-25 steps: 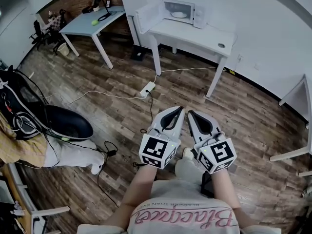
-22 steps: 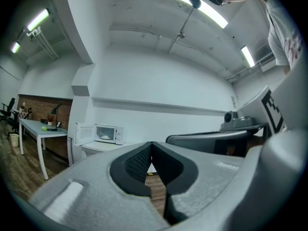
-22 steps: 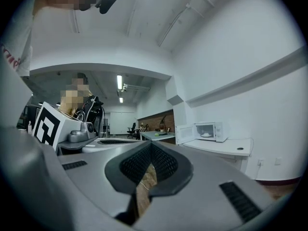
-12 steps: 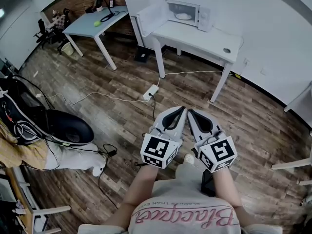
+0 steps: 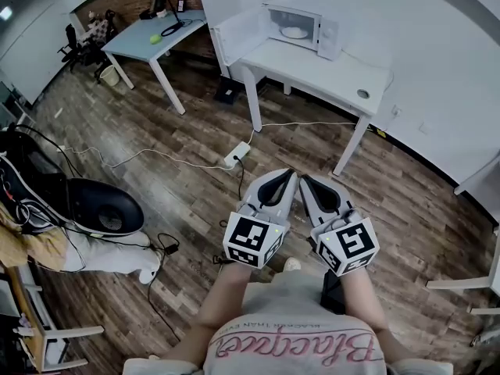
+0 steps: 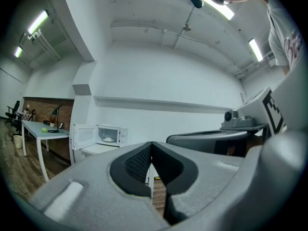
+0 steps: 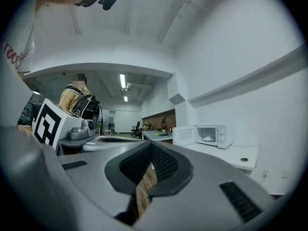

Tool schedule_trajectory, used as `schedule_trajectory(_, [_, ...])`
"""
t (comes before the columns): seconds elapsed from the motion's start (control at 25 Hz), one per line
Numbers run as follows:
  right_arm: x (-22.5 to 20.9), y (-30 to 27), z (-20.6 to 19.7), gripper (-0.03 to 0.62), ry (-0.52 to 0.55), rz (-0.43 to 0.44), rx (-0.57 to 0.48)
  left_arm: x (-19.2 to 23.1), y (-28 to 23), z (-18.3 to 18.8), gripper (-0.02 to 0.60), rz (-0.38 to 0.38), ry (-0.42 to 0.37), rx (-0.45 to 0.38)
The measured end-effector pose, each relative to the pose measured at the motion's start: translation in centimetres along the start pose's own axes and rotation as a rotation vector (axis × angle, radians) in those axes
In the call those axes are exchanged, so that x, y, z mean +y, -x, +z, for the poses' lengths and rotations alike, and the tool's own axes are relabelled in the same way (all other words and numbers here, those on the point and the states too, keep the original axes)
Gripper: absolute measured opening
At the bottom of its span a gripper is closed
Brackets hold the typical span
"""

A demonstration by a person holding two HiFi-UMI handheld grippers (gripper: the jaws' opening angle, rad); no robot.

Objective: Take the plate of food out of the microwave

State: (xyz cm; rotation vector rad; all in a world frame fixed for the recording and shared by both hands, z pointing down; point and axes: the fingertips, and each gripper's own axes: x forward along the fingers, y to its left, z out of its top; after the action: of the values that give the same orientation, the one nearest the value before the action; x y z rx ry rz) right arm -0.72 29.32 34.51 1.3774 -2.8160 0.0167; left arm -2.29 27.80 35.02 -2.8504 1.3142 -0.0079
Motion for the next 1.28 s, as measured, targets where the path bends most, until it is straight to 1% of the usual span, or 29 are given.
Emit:
schedule_trajectory(0.24, [-2.7,-0.8,0.0,0.005,0.008,0.024,-0.005,0.2,-3.1,0.2,0.006,0.020,-0.012,-0.014])
schedule_trajectory(0.52, [-6.2,-1.7,0.5,0.005,0.000,0.016,-0.004,0.4,-6.5,0.7,0.006,0.018,-0.005,-0.005])
schedule_trajectory(0.76, [-6.5,-1.8,0.2,0.005,-0.002,0.009,-0.008,0.7,-6.6,0.5,0.006,0.025,-0.005,-0.011])
schedule_trajectory(1.16, [-7.5,-3.0,-1.0,0.005,-0.027,0.008,0.004,2.4,-7.1,-1.0,0.006,0.057,0.025,0.003])
schedule_trajectory(1.28, [-8.3,-3.8,-0.9,0.005,-0.034,0.007,-0.004,2.9,-8.0,-0.8,0.006,0.052,0.015,0.002])
